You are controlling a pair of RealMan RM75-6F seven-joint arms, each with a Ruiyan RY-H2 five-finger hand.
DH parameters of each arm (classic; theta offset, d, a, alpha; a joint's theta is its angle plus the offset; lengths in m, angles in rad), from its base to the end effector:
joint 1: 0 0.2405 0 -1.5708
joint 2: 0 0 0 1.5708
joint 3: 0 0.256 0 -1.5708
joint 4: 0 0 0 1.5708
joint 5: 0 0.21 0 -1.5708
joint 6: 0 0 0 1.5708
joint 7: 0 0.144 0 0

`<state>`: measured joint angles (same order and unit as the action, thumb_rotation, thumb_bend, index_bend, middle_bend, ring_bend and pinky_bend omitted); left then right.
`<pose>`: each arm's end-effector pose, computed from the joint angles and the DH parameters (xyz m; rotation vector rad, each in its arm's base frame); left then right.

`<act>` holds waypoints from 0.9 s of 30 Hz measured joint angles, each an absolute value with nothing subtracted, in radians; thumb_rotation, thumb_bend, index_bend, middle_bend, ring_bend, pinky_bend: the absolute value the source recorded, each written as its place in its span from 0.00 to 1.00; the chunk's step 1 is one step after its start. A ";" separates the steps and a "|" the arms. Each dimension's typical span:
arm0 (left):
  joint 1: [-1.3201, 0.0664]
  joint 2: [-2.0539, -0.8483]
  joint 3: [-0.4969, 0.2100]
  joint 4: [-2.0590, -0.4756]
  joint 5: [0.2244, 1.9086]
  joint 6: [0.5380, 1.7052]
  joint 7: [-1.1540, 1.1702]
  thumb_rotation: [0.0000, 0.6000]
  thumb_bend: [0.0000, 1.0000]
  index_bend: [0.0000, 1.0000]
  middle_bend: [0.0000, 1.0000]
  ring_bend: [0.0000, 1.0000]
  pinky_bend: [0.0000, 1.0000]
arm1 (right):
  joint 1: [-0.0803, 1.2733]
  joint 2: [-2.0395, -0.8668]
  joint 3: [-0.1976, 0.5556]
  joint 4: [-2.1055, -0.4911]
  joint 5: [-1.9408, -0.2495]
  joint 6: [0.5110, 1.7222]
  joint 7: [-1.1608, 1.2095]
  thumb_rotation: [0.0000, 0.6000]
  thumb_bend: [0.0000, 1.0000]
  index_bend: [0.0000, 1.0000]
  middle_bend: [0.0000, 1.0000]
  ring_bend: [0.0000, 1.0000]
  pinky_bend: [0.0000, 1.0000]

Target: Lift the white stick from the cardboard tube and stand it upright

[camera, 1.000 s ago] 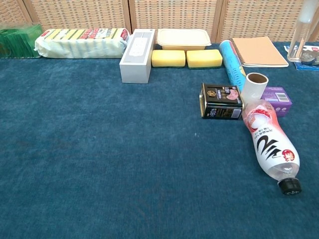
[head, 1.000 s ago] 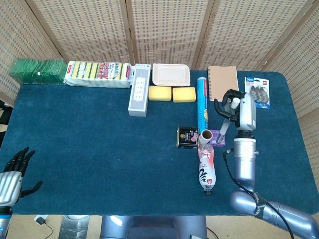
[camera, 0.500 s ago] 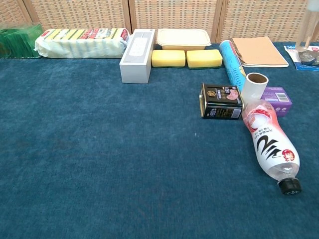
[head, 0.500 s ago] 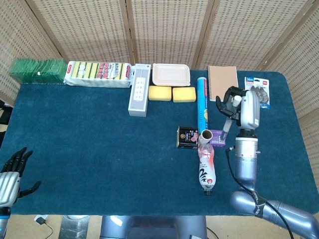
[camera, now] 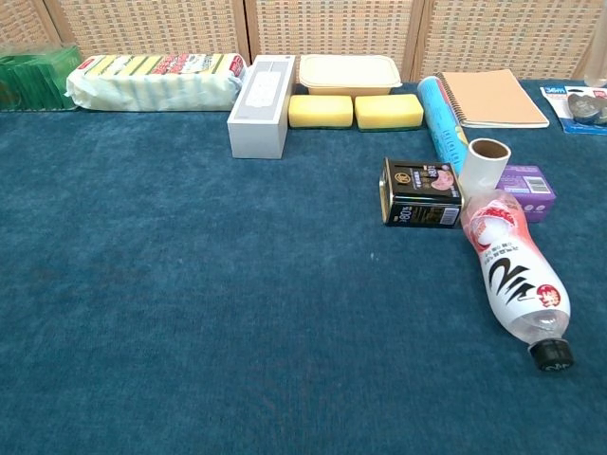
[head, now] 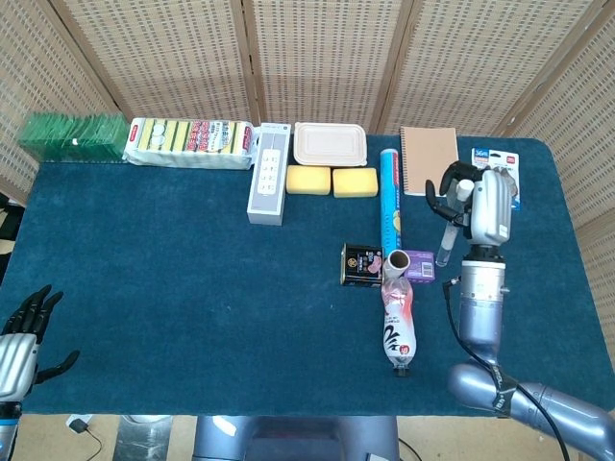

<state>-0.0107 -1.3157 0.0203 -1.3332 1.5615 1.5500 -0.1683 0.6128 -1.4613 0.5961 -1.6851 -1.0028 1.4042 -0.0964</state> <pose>-0.3489 0.1435 0.1153 -1.3659 -0.9943 -0.9449 -0.1252 -0.3746 0.1424 0.9273 -1.0550 1.5997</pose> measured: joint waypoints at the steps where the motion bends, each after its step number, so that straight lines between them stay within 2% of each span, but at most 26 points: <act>1: -0.011 -1.316 0.020 -1.332 1.556 1.544 -0.169 1.00 0.19 0.05 0.00 0.00 0.14 | 0.612 -1.460 0.589 -1.686 -0.990 1.403 -0.100 1.00 0.41 0.74 1.00 1.00 1.00; 6: -0.019 -1.317 0.015 -1.336 1.537 1.509 -0.168 1.00 0.19 0.05 0.00 0.00 0.14 | 0.602 -1.444 0.518 -1.708 -0.974 1.405 -0.121 1.00 0.41 0.74 1.00 1.00 1.00; 9: -0.020 -1.319 0.020 -1.340 1.557 1.525 -0.164 1.00 0.19 0.05 0.00 0.00 0.14 | 0.595 -1.435 0.474 -1.722 -1.076 1.409 -0.127 1.00 0.41 0.74 1.00 1.00 1.00; 12: -0.014 -1.321 0.025 -1.336 1.567 1.537 -0.170 1.00 0.19 0.05 0.00 0.00 0.15 | 0.594 -1.434 0.474 -1.726 -1.216 1.411 -0.131 1.00 0.41 0.74 1.00 1.00 1.00; 15: -0.011 -1.323 0.022 -1.329 1.549 1.533 -0.179 1.00 0.19 0.05 0.00 0.00 0.15 | 0.589 -1.427 0.463 -1.759 -1.269 1.412 -0.141 1.00 0.41 0.74 1.00 1.00 1.00; 18: -0.010 -1.323 0.021 -1.330 1.555 1.538 -0.178 1.00 0.19 0.05 0.00 0.00 0.15 | 0.577 -1.411 0.437 -1.846 -1.235 1.410 -0.145 1.00 0.41 0.74 1.00 1.00 1.00; 21: -0.006 -1.323 0.028 -1.331 1.574 1.555 -0.179 1.00 0.19 0.05 0.00 0.00 0.15 | 0.577 -1.406 0.445 -1.924 -1.179 1.410 -0.146 1.00 0.41 0.74 1.00 1.00 1.00; 27: 0.000 -1.325 0.026 -1.319 1.558 1.551 -0.192 1.00 0.19 0.05 0.00 0.00 0.15 | 0.598 -1.413 0.519 -1.851 -1.004 1.416 -0.172 1.00 0.42 0.74 1.00 1.00 1.00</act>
